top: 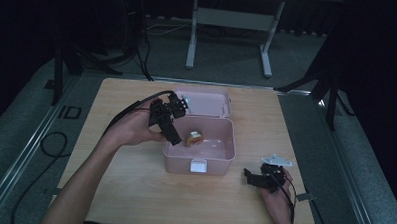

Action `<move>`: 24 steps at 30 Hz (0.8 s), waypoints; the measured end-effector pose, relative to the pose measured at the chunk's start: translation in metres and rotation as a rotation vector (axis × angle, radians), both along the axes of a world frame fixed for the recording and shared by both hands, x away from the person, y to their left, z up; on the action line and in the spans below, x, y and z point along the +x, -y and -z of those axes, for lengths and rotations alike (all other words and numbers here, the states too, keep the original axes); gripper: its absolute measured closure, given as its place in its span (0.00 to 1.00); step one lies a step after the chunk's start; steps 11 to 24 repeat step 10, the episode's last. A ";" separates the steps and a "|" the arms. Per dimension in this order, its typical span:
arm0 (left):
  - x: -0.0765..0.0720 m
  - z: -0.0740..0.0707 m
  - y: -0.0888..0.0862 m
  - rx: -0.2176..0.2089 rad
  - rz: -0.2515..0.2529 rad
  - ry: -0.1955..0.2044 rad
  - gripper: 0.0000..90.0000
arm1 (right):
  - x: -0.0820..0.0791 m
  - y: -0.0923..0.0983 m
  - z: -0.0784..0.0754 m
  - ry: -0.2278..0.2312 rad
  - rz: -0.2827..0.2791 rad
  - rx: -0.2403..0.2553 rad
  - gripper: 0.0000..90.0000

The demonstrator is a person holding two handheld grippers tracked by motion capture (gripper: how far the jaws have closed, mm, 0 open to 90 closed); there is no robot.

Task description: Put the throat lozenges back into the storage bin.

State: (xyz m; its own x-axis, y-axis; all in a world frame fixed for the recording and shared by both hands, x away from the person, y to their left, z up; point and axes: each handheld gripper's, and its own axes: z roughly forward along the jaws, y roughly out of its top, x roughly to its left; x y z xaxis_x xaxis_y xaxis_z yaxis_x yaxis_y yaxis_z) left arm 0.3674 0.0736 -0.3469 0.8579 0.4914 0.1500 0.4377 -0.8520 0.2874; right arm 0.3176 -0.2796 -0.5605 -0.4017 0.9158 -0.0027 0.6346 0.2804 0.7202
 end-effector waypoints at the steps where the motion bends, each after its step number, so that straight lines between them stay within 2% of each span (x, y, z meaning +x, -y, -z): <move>1: -0.001 -0.002 -0.003 -0.006 -0.008 0.009 0.15 | 0.000 0.000 0.000 0.000 0.000 0.000 0.15; 10: -0.004 -0.006 -0.013 -0.011 -0.031 0.034 0.15 | 0.000 0.000 0.000 0.000 0.000 0.000 0.15; 24: -0.004 -0.006 -0.013 -0.011 -0.031 0.034 0.15 | 0.000 0.000 0.000 0.000 0.000 0.000 0.15</move>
